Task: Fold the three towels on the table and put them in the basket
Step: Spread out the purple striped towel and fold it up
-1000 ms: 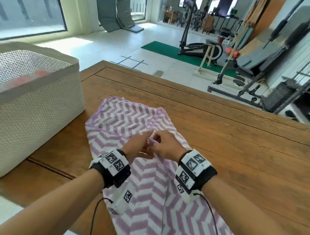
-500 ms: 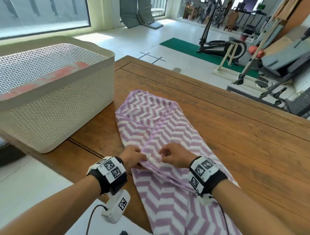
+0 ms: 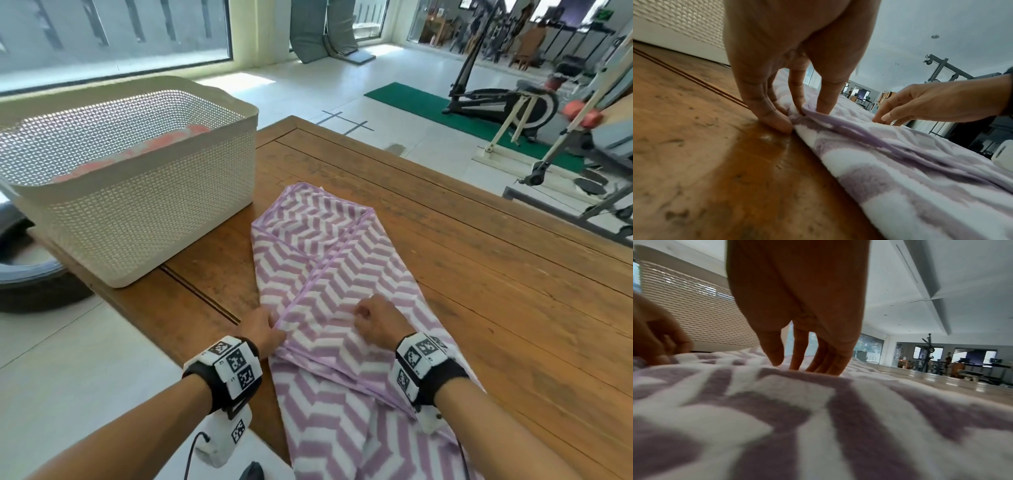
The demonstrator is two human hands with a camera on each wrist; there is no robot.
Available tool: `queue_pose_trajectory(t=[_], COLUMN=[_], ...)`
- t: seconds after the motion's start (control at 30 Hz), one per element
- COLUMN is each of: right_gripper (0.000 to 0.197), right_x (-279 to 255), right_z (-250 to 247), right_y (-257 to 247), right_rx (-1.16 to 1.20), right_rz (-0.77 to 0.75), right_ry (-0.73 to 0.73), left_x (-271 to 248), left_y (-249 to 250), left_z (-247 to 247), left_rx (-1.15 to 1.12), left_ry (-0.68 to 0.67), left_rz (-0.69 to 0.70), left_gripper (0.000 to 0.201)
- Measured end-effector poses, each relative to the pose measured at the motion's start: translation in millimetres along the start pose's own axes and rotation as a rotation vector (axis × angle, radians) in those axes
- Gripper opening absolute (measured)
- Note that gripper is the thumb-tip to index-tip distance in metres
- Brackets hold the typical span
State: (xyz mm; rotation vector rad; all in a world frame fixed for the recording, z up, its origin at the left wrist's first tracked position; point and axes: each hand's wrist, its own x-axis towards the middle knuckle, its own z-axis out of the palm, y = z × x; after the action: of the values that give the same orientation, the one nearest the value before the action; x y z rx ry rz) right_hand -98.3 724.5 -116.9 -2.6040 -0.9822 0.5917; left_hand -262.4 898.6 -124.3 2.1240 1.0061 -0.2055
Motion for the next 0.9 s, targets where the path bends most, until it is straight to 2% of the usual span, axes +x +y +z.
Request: queue_pose_trajectory(t=[0.13, 0.23, 0.27, 0.33, 0.4, 0.43, 0.47, 0.5, 0.53, 0.63, 0.7, 0.73, 0.8, 0.9], right_gripper=[0.057, 0.087, 0.096, 0.105, 0.095, 0.077, 0.05, 0.025, 0.012, 0.015, 0.011, 0.021, 0.043, 0.022], right_x=[15, 27, 31, 42, 46, 48, 44, 39, 34, 16, -1, -10, -34, -68], right_z=[-15, -26, -29, -28, -32, -37, -48, -61, -76, -130, -169, -188, -224, -266], right_y=[39, 67, 73, 89, 92, 91, 85, 77, 70, 57, 49, 47, 40, 29], right_rx=[-0.061, 0.041, 0.13, 0.304, 0.391, 0.403, 0.419, 0.443, 0.47, 0.499, 0.516, 0.543, 0.612, 0.708], right_rz=[0.29, 0.469, 0.496, 0.522, 0.503, 0.479, 0.445, 0.408, 0.375, 0.311, 0.27, 0.242, 0.186, 0.025], right_ry=[0.184, 0.122, 0.082, 0.073, 0.074, 0.074, 0.085, 0.107, 0.146, 0.309, 0.426, 0.489, 0.608, 0.756], left_x=[-2, 1, 2, 7, 9, 10, 11, 12, 12, 8, -3, -10, -22, -36], left_y=[5, 5, 6, 8, 16, 22, 28, 36, 44, 83, 116, 132, 160, 194], left_z=[1, 2, 1, -1, -5, -9, -15, -22, -30, -63, -90, -103, -124, -145], left_rx=[-0.068, -0.242, -0.281, -0.309, -0.382, -0.445, -0.517, -0.574, -0.628, -0.815, -0.893, -0.926, -0.975, -0.954], left_ry=[0.027, 0.027, 0.021, -0.025, -0.038, -0.036, -0.021, 0.008, 0.046, 0.165, 0.291, 0.344, 0.368, 0.39], left_rz=[-0.051, -0.169, -0.196, -0.233, -0.216, -0.198, -0.163, -0.139, -0.116, 0.019, 0.115, 0.18, 0.36, 0.587], left_gripper=[0.023, 0.06, 0.06, 0.045, 0.018, 0.009, 0.009, 0.018, 0.027, 0.022, 0.03, 0.034, 0.041, 0.034])
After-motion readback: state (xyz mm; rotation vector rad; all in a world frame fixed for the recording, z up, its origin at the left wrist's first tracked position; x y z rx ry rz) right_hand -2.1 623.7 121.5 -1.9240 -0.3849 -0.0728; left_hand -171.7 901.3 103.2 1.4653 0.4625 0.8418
